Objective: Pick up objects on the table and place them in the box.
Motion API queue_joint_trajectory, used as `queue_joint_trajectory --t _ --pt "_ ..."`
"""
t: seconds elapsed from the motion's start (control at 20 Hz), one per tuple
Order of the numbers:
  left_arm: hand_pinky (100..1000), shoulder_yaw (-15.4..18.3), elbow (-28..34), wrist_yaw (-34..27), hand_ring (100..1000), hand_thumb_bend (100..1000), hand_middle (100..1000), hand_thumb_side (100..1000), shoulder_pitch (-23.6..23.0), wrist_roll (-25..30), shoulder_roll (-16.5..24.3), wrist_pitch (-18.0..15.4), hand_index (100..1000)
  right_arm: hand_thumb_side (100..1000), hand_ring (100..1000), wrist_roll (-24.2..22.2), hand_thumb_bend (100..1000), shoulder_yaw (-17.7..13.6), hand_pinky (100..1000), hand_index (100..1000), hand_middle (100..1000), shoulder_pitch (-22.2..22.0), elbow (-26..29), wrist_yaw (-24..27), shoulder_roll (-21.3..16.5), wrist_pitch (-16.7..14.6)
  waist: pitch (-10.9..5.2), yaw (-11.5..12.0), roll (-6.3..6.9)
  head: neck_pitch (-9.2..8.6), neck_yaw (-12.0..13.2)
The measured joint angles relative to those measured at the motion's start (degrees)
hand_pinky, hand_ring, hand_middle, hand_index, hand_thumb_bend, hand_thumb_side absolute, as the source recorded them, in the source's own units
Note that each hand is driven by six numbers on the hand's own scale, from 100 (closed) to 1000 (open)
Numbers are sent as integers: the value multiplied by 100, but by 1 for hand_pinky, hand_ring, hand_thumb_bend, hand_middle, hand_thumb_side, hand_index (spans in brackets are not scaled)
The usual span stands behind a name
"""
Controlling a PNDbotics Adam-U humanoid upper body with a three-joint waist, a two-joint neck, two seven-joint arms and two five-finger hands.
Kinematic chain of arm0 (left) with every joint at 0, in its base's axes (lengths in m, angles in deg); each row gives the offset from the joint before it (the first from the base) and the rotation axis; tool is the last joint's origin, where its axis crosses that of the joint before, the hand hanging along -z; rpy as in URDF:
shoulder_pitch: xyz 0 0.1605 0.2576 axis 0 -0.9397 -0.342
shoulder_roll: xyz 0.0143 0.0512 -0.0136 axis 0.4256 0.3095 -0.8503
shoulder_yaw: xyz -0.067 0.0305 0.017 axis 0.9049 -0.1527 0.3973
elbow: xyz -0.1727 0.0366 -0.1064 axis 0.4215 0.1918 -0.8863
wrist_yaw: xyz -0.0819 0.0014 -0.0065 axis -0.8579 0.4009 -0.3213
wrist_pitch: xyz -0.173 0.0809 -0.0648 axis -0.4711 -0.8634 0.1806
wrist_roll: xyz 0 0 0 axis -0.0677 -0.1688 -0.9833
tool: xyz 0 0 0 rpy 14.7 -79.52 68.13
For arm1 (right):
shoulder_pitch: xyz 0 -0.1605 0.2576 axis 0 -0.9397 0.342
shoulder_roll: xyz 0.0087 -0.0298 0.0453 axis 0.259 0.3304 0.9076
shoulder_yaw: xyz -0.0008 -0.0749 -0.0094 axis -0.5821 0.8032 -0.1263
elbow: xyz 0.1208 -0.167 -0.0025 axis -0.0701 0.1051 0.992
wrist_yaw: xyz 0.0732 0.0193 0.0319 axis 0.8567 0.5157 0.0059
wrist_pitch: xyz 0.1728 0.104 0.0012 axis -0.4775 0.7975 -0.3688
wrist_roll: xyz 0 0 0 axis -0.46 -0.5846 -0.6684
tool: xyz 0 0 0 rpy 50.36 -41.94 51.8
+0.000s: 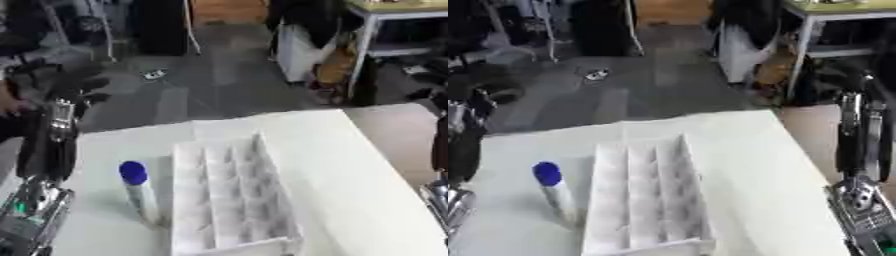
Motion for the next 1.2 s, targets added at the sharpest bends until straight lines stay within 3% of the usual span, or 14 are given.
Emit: queue_joint_trajectory --t 0.65,0.8,0.9,1.2 --pt "770 -18 -1 12 783 393 840 947 0 183 8 13 899 869 666 -4 100 0 487 767 728 0 0 1 0 1 14 -24 0 14 -9" --pt "764 -48 -23 134 769 397 843 935 36 615 89 39 907 869 666 -6 100 0 487 767 728 0 0 2 0 0 15 -46 1 35 -9" --pt "706 -59 -83 274 733 387 821 920 116 1041 218 65 901 870 666 -6 100 0 487 767 728 0 0 2 0 0 15 -51 5 39 -9" --pt "671 -124 -362 752 699 513 795 761 299 2257 663 102 879 870 666 -22 100 1 487 767 728 0 0 18 -1 -9 15 -87 26 42 -14"
